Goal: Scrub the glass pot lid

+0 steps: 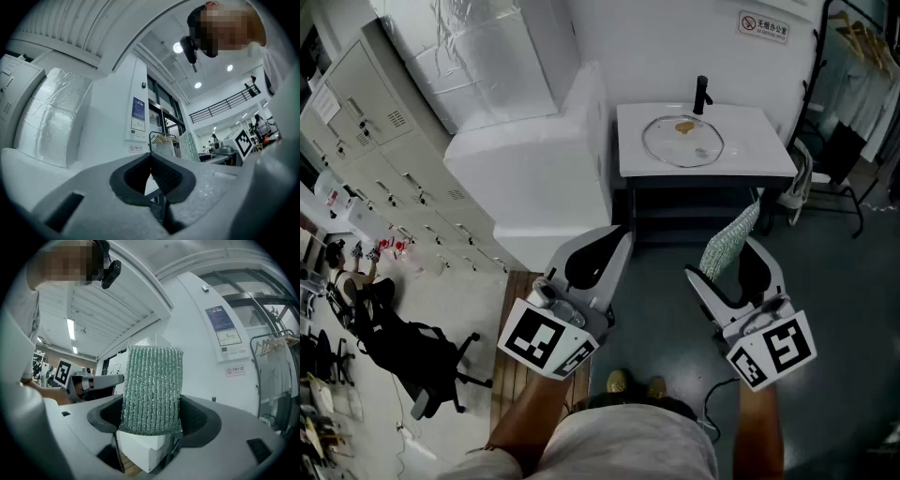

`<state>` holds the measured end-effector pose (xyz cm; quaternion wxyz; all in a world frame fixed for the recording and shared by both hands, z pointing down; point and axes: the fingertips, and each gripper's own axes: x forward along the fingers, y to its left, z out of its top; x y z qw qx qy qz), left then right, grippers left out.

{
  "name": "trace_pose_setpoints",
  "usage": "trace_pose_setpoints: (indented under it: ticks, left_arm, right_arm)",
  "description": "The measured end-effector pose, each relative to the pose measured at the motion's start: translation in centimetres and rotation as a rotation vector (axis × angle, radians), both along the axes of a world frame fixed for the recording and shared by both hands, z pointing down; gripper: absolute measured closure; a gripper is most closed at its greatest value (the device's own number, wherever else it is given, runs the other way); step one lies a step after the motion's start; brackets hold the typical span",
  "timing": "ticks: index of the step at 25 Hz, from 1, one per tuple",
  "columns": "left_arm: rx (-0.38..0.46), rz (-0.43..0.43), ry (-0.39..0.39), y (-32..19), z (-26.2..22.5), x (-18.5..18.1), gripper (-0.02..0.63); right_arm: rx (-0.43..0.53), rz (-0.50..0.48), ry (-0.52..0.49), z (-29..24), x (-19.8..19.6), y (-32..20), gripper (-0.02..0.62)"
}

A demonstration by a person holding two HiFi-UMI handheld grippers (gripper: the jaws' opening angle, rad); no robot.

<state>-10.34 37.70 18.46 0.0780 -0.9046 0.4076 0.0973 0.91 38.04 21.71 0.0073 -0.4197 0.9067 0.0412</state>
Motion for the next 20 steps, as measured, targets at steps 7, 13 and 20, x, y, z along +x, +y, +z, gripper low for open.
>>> trace_pose_setpoints:
  ticks: [7,13,20]
  left_arm:
    - [-0.004,0.006,0.005,-0.6,0.3,-0.5,0.591]
    - [-0.011,0.010,0.013,-1.7,0.6,-1.5,0.591]
    - [-0.014,0.025,0.020,-4.3,1.0,-3.5,0.591]
  right_arm:
    - [-0.001,0.006,0.009,0.2,-0.5,-0.5,0.247]
    - [-0.024,0.015,-0.018,0.4,-1.0,-1.5,0.247]
    - [-0.042,0.059,-0.028,0.5,-2.0,-3.7,0.247]
